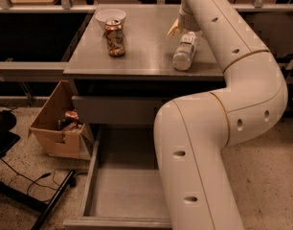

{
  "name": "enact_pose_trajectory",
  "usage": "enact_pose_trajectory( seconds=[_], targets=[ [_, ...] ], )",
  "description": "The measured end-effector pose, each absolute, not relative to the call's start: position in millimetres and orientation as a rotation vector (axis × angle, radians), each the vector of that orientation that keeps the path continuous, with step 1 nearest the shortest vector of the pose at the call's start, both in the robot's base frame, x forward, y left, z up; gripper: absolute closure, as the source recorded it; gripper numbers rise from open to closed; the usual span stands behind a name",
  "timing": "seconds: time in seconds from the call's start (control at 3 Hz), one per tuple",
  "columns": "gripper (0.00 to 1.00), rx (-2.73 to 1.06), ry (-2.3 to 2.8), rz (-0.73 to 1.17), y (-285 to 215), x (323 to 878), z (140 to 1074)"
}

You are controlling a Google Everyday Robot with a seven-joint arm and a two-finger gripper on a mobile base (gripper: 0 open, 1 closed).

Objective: Place blue plastic bottle into middle drawer

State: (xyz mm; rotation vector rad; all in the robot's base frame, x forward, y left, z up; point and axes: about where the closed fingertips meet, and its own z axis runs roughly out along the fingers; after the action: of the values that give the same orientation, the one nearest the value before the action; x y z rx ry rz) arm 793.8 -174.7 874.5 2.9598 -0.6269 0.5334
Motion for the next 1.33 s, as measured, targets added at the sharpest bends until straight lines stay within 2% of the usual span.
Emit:
enact_pose_trajectory(
  seconds=[0.33,1.33],
  targets=[
    [0.24,2.93,-0.684,0.443,-189.5,787.4,848.7],
    [0.94,2.939,-0.679,0.492,-187.4,798.0,846.2]
  ],
)
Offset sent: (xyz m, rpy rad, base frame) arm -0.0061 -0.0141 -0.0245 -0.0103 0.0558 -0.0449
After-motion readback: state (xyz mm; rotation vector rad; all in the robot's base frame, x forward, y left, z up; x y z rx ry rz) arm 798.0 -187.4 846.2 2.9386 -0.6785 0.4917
